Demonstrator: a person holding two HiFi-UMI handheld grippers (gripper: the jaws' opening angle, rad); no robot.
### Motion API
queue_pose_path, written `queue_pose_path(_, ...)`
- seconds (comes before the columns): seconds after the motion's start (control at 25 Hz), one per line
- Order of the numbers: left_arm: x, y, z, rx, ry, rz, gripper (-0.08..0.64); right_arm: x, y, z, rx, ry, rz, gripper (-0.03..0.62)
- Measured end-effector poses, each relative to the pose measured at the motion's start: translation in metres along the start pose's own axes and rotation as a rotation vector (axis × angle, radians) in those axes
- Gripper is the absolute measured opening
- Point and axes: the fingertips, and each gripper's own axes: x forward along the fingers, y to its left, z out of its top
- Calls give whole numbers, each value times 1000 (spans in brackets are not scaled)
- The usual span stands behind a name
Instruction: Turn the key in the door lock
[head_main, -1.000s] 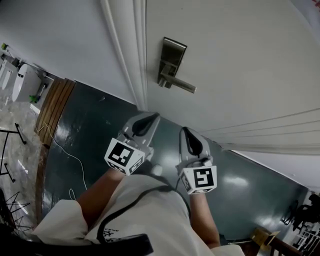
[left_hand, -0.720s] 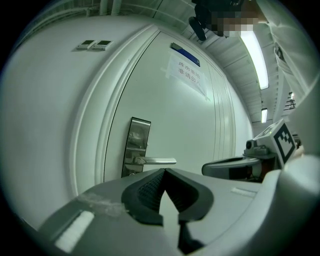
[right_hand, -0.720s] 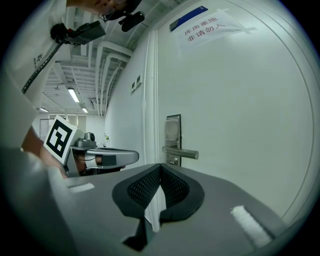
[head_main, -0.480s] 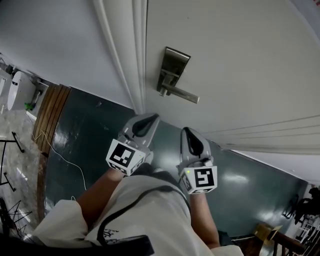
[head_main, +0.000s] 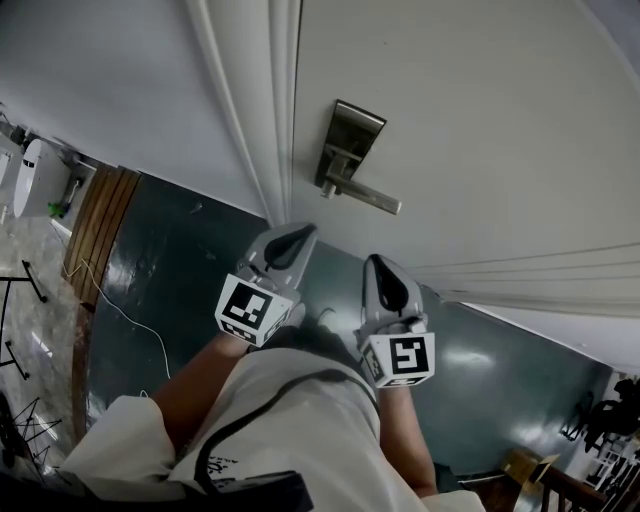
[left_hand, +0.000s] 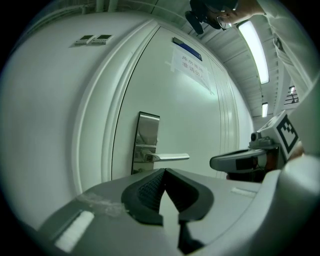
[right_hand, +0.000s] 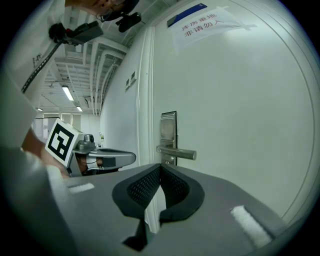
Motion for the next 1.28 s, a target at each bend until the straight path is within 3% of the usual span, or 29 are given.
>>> queue_pose_path(0.44,20,9,-6,221,54,99,31,20,-2,12,-23,-14,97,8)
queue_pose_path(0.84,43,11,-30,423,128,170,99,15,-8,5,-25,5,116,8)
queue_pose_path(0.92,47,14,-33,496,153,201,113,13,-11,3,-23,9,115,8)
queue_pose_path(1.12,62,15,-46,832,237,230,138,11,-18,2,-28,15,112,8)
queue_pose_path(1.28,70,29,-51,911,269,269,138,9,-20,0,-24,15,110,8)
